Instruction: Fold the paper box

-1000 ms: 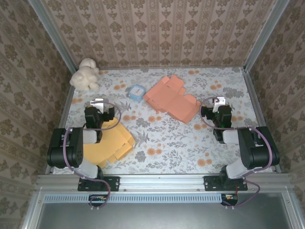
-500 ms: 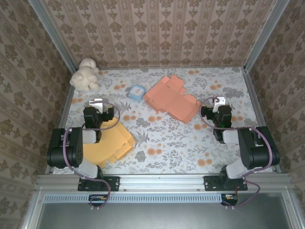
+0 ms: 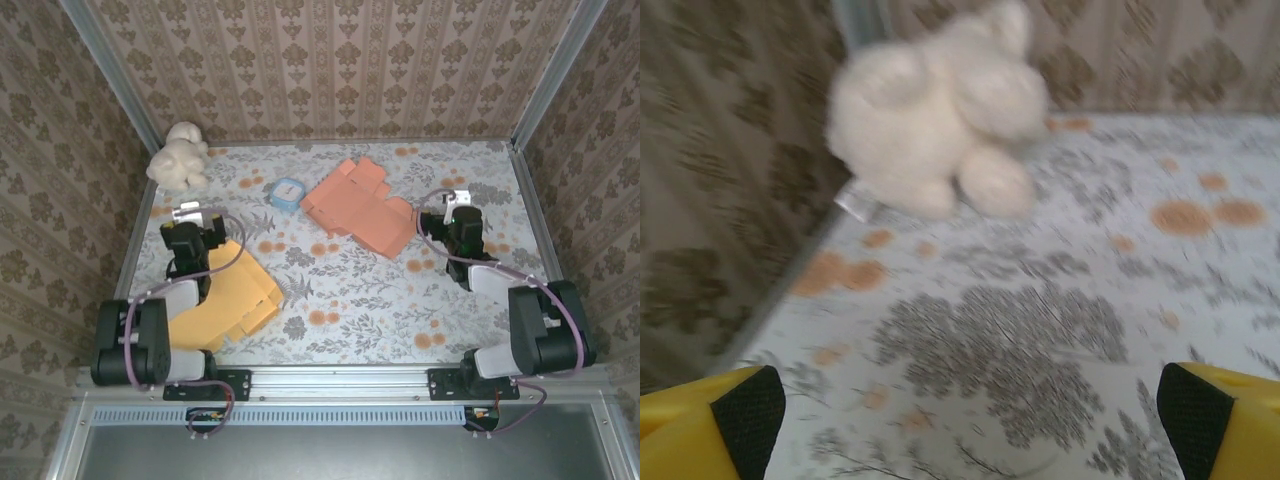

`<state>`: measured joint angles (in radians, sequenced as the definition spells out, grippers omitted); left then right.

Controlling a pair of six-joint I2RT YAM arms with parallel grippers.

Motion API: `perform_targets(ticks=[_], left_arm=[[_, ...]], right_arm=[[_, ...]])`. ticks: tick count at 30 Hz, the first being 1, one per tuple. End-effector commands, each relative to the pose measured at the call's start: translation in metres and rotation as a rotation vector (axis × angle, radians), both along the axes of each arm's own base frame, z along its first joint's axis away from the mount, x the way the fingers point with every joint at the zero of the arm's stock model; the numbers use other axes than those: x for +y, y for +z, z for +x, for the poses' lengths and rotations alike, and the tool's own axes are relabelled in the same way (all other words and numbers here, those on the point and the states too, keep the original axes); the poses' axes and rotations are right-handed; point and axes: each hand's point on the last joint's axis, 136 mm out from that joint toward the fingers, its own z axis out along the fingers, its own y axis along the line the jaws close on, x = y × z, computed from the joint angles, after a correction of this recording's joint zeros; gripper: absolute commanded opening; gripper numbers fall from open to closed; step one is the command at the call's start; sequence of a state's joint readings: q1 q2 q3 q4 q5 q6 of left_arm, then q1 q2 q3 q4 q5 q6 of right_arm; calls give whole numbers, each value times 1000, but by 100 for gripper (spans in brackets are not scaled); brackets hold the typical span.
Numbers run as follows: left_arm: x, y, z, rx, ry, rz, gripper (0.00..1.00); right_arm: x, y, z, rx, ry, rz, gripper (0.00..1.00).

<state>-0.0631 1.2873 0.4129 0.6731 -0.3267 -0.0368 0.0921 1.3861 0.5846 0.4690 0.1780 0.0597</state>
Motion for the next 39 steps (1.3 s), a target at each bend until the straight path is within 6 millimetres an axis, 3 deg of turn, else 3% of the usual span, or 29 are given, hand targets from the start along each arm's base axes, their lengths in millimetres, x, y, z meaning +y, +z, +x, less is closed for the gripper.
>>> perform_targets(ticks=[1, 5, 7, 9, 15, 21, 28, 39], left_arm=[[31, 14, -28, -8, 287, -128, 100], [6, 34, -27, -12, 196, -385, 100], [-14, 34, -27, 23, 150, -500, 100], [-47, 28, -25, 75, 87, -571, 100], [-153, 21, -14, 225, -112, -492, 100], [-215, -4, 1, 350, -233, -514, 100], [-239, -27, 10, 388, -268, -533, 100], [-255, -47, 12, 420, -322, -559, 100]], right_arm=[[6, 12, -9, 100, -62, 9, 100], [31, 31, -12, 193, -54, 51, 100], [49, 34, -12, 227, -19, 92, 100], [69, 33, -10, 251, 21, 100, 100], [116, 1, -1, 343, 91, 148, 100], [145, -31, 5, 388, 130, 165, 100], [154, -71, 9, 443, 120, 148, 100], [157, -104, 10, 474, 103, 162, 100]])
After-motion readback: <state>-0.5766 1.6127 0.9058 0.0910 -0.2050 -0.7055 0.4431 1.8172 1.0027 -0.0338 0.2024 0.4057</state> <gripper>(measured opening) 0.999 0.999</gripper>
